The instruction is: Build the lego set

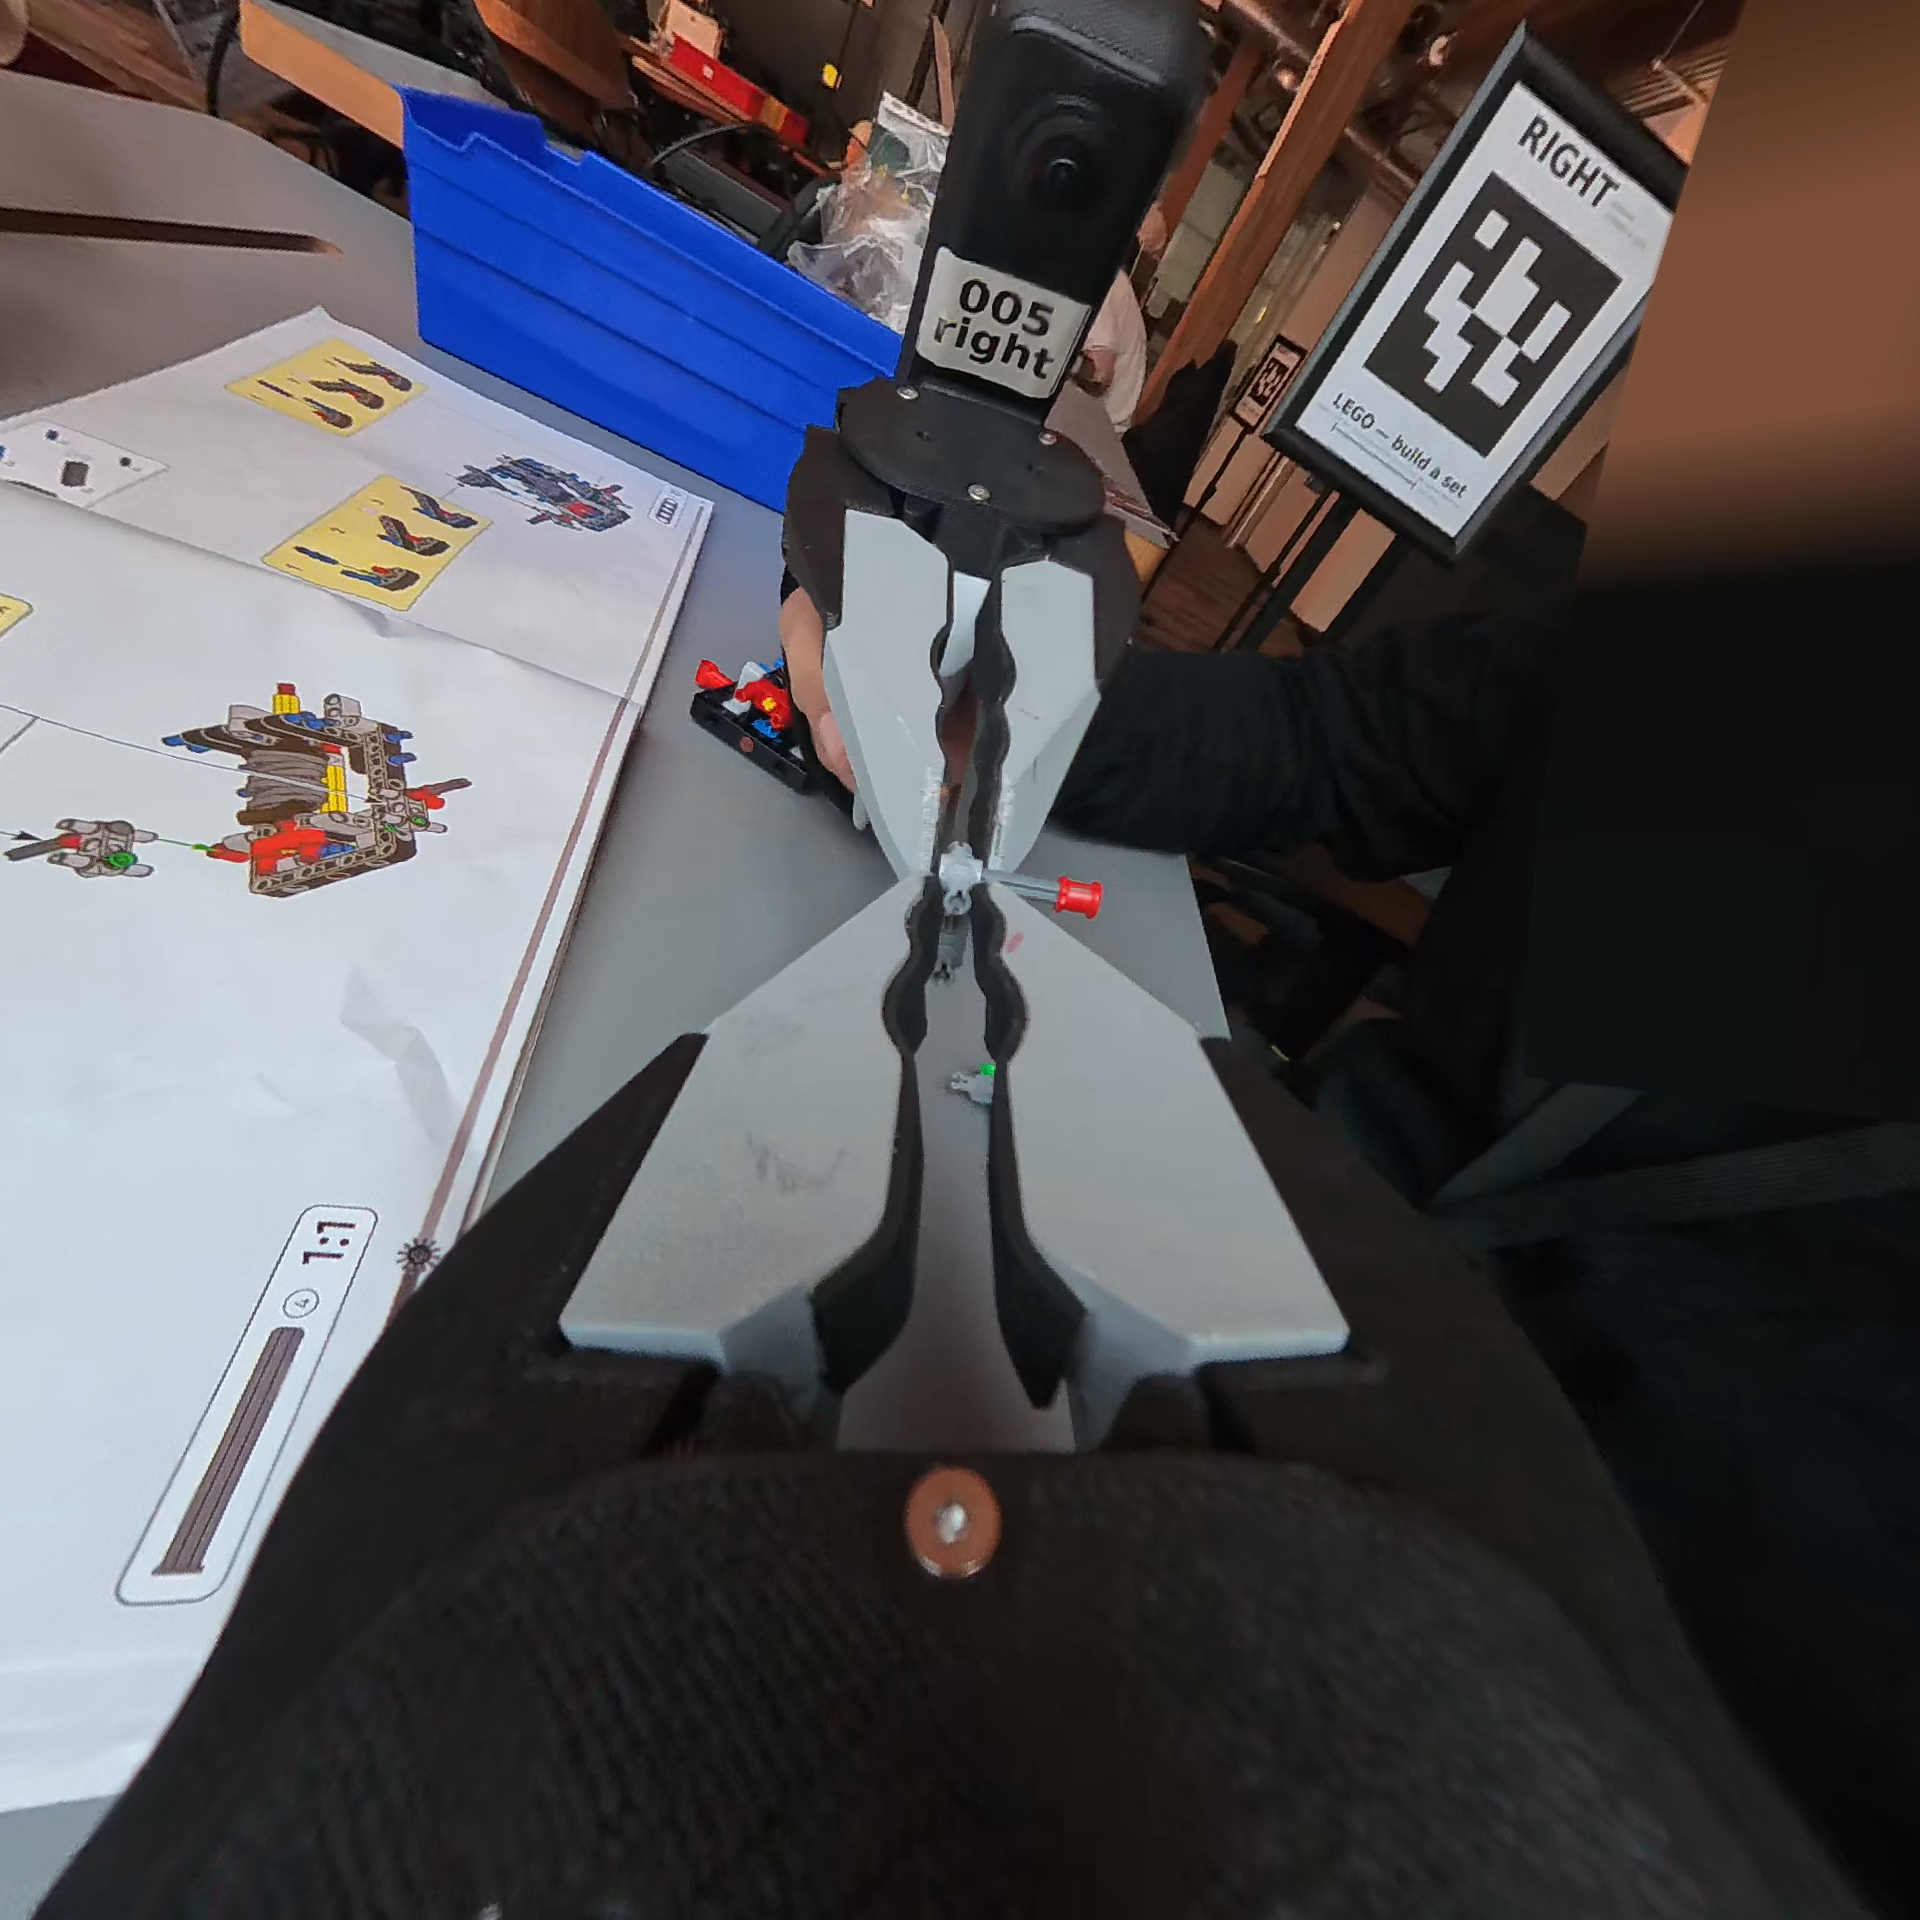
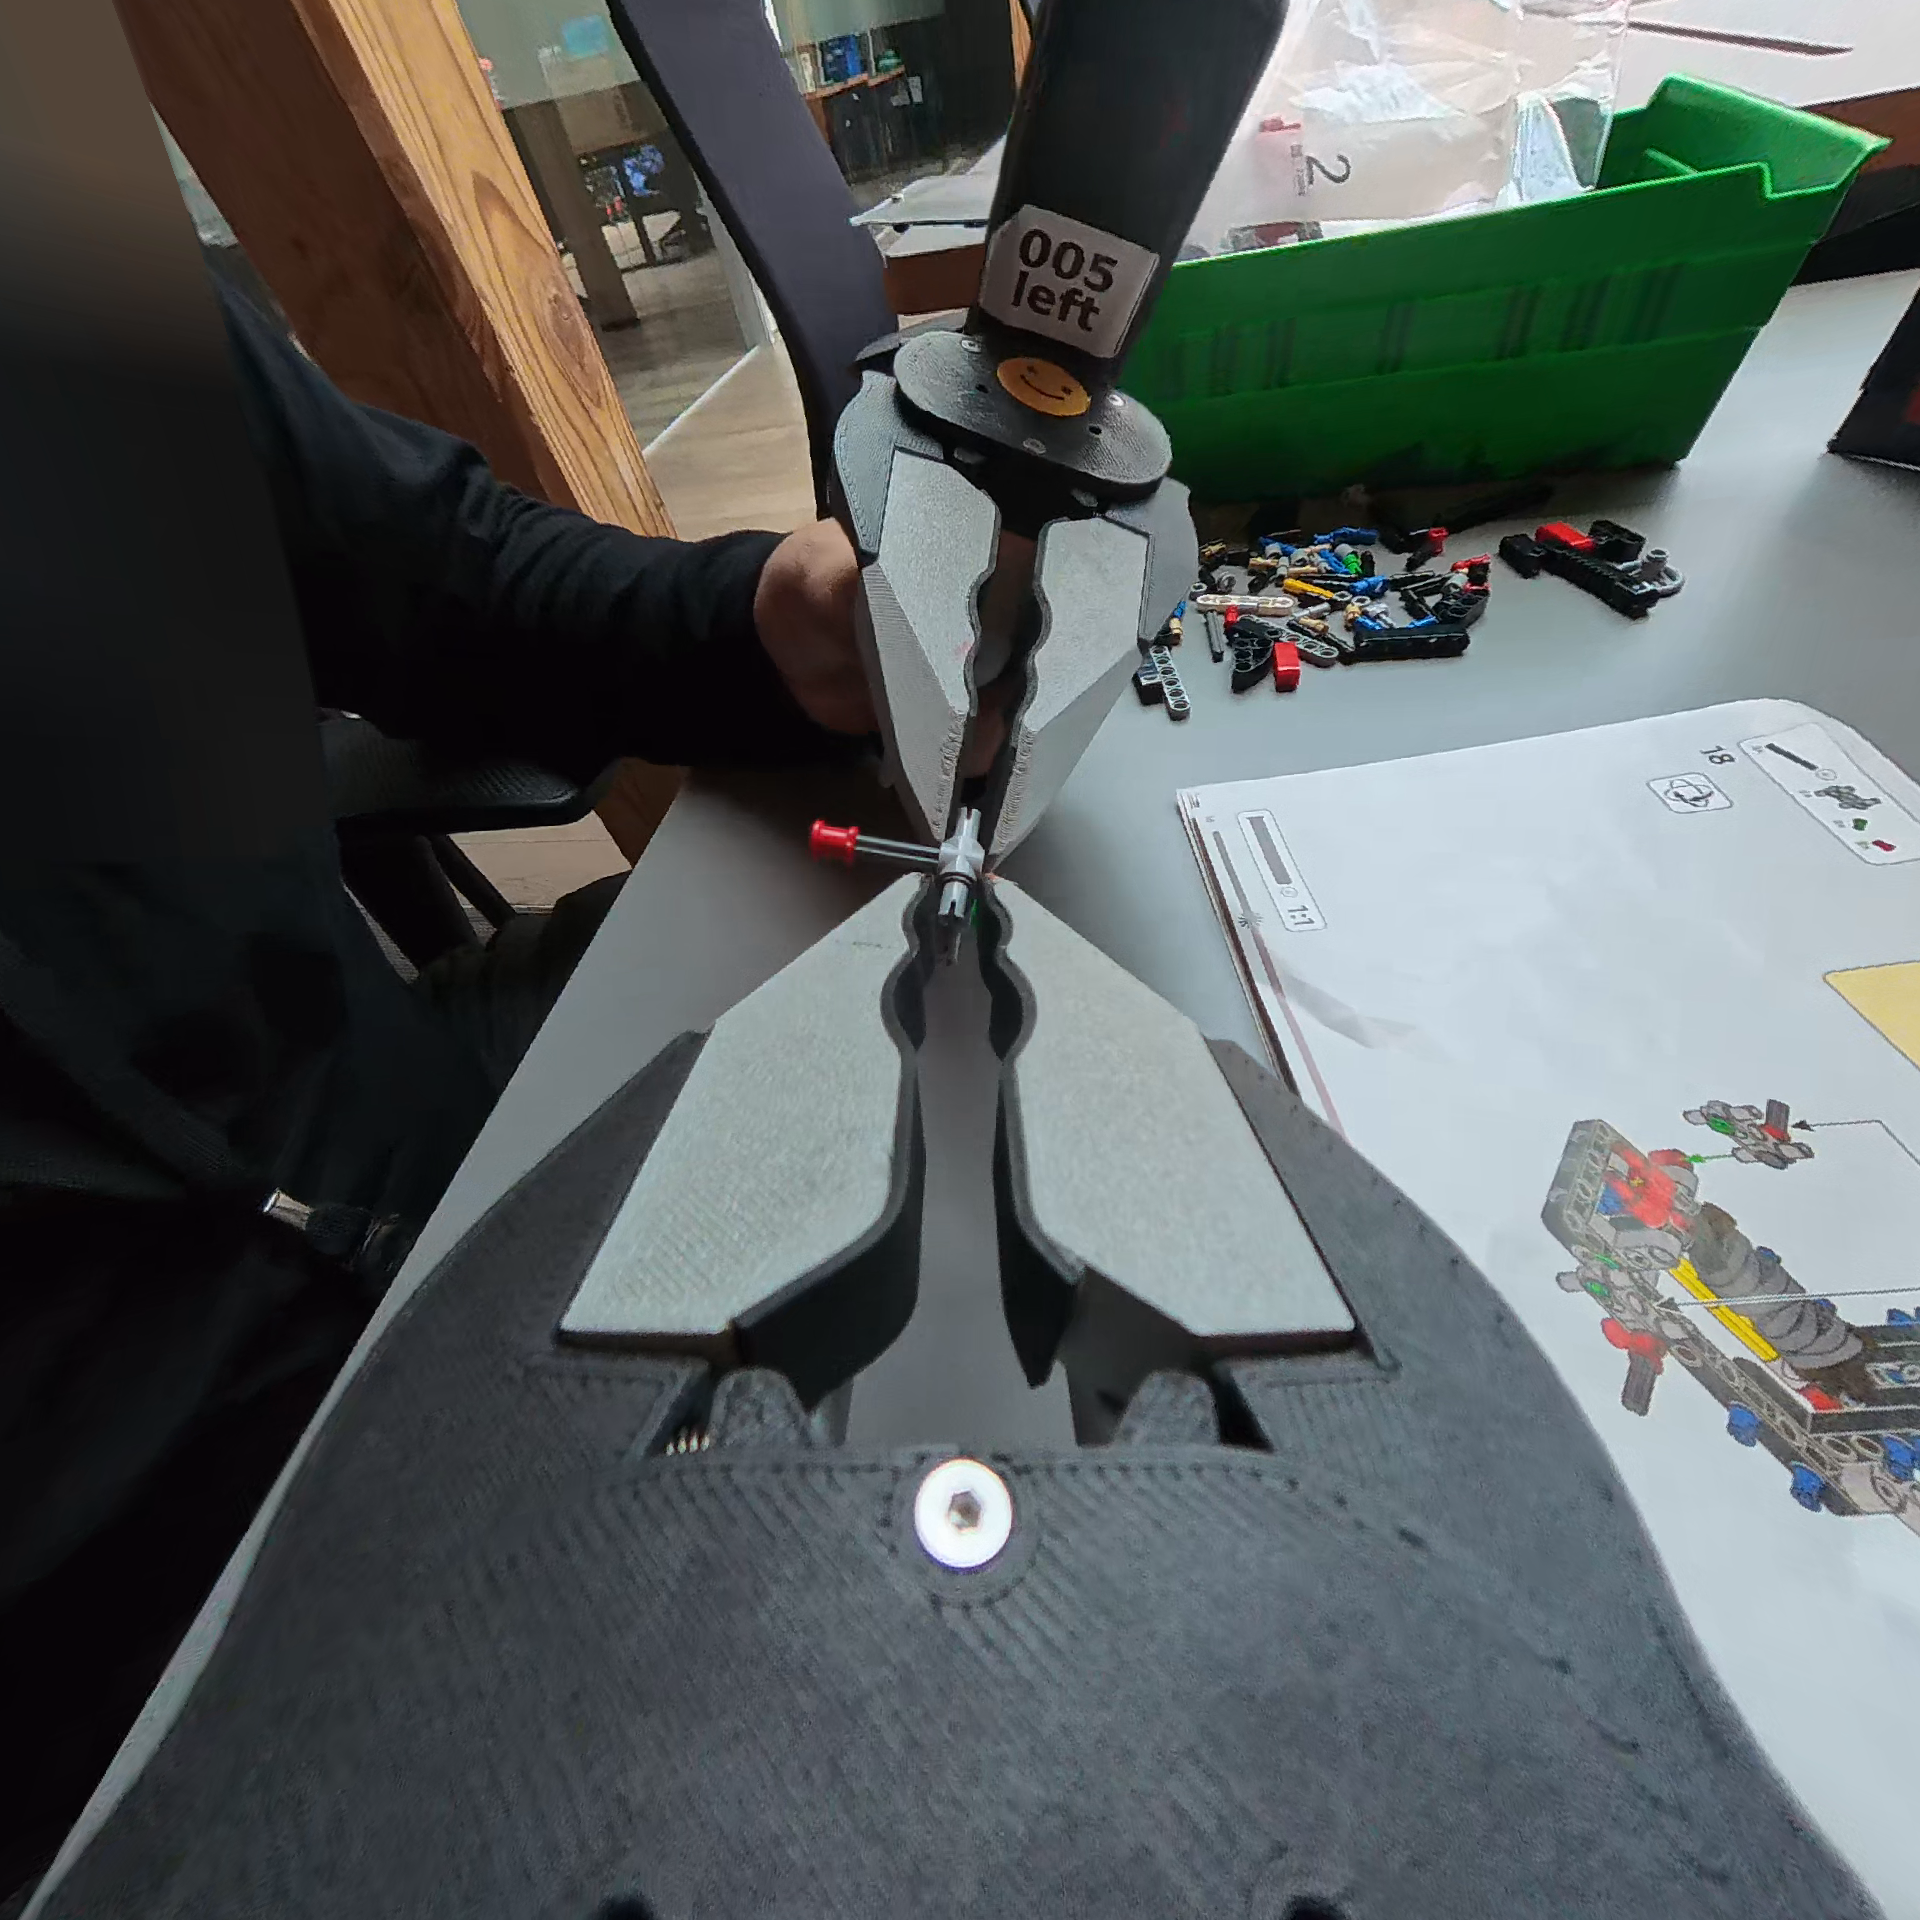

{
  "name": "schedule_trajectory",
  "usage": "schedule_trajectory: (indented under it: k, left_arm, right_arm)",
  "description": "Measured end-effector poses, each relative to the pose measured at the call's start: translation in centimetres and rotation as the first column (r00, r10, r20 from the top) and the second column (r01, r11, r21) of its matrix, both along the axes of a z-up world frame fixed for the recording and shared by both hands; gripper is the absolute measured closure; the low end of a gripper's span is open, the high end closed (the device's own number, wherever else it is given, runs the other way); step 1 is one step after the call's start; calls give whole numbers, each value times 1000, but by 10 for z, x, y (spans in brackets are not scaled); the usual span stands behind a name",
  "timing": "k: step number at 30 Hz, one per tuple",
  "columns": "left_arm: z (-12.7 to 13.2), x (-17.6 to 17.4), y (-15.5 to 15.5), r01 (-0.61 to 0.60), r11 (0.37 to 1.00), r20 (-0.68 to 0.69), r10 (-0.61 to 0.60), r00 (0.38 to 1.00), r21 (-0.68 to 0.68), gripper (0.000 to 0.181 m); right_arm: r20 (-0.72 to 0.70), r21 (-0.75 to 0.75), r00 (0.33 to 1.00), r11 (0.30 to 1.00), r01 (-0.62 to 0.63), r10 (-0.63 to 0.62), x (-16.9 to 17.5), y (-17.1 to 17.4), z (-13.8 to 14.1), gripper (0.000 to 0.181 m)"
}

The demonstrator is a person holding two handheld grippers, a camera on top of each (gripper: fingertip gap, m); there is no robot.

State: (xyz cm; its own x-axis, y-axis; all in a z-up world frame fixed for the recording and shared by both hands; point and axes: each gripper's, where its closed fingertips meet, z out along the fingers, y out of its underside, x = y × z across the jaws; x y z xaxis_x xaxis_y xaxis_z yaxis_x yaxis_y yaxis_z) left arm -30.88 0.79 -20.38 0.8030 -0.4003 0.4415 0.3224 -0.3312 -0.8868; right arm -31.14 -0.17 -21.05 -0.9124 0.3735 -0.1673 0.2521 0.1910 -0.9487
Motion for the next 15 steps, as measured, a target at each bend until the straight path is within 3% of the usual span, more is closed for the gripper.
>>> schedule_trajectory:
  k: [3, 5, 15]
  left_arm:
    - [-4, -1, 1, -19, 1000, -53, 18, 998, -12, 167]
    - [-4, 4, 0, 12, 1000, -61, -13, 998, -11, 174]
    - [-3, 7, -1, -2, 1000, -145, 3, 989, 8, 176]
  right_arm:
    - [-66, 41, 998, 999, 2, 1, 2, 0, 0, 177]
    - [-100, 71, 995, 997, 11, -3, 3, -1, 0, 177]
    - [-6, 39, 1000, 999, -12, 12, 7, -1, 2, 175]
